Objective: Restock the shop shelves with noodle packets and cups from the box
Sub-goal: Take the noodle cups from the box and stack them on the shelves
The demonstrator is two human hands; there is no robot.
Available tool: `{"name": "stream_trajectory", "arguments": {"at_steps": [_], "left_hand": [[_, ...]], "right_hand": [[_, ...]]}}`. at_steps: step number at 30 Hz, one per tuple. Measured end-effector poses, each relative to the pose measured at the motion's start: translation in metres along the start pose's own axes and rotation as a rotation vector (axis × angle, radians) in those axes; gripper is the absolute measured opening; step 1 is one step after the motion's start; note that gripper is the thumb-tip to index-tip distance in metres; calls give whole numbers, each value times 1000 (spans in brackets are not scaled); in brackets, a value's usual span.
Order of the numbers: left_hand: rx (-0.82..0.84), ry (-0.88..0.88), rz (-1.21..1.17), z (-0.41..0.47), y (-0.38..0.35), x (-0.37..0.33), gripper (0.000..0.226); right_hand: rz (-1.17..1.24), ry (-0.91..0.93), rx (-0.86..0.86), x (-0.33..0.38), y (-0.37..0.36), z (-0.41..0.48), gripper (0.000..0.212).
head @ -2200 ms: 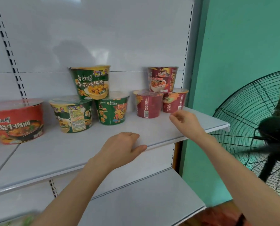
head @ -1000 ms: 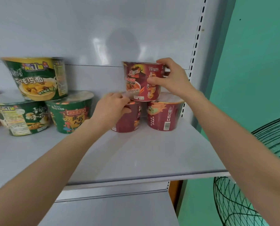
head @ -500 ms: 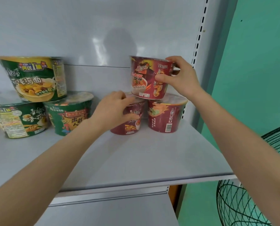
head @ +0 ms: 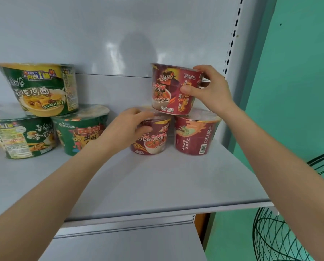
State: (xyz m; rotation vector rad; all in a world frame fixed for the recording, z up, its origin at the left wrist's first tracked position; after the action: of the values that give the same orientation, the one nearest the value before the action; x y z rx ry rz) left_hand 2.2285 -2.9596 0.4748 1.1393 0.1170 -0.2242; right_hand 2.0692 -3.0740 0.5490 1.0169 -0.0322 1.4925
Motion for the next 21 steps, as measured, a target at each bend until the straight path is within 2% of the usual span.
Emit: {"name": "stream_trajectory", "arguments": {"at_steps": [5, 8, 10, 13, 15, 17, 21], "left_hand": [[30, 32, -47, 0, 3, 11, 30], [42, 54, -23, 0, 2, 11, 32], [-2, 131, -97, 0, 8, 12, 50], [-155, 294, -431, 4, 27, 12, 98], [-199, 291, -629, 15, 36, 5, 112], [-184, 237, -737, 24, 40, -4, 109], [-204, 164, -728, 27, 41, -10, 74]], "right_hand": [[-8, -4, -3, 2, -2, -1, 59], [2, -3, -3, 5, -4, -1, 58], [19, 6, -7, 9, -4, -2, 58], [50, 41, 12, 20, -4, -4, 54], [75, 71, 42, 27, -4, -5, 51], [104, 89, 57, 33, -3, -8, 50], [161, 35, 176, 32, 1, -12, 69]]}}
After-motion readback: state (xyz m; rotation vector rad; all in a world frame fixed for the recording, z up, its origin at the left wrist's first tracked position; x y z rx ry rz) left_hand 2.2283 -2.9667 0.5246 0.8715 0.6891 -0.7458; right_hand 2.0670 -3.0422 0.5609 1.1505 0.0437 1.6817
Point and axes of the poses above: each hand's wrist, its own z-axis towards the middle knuckle, its own y-axis out of the back of the hand, x = y × z, the point moved 7 cm from there along z, towards the middle knuckle, and after that the axes turned 13 degrees about x, right-handed, at the moved point
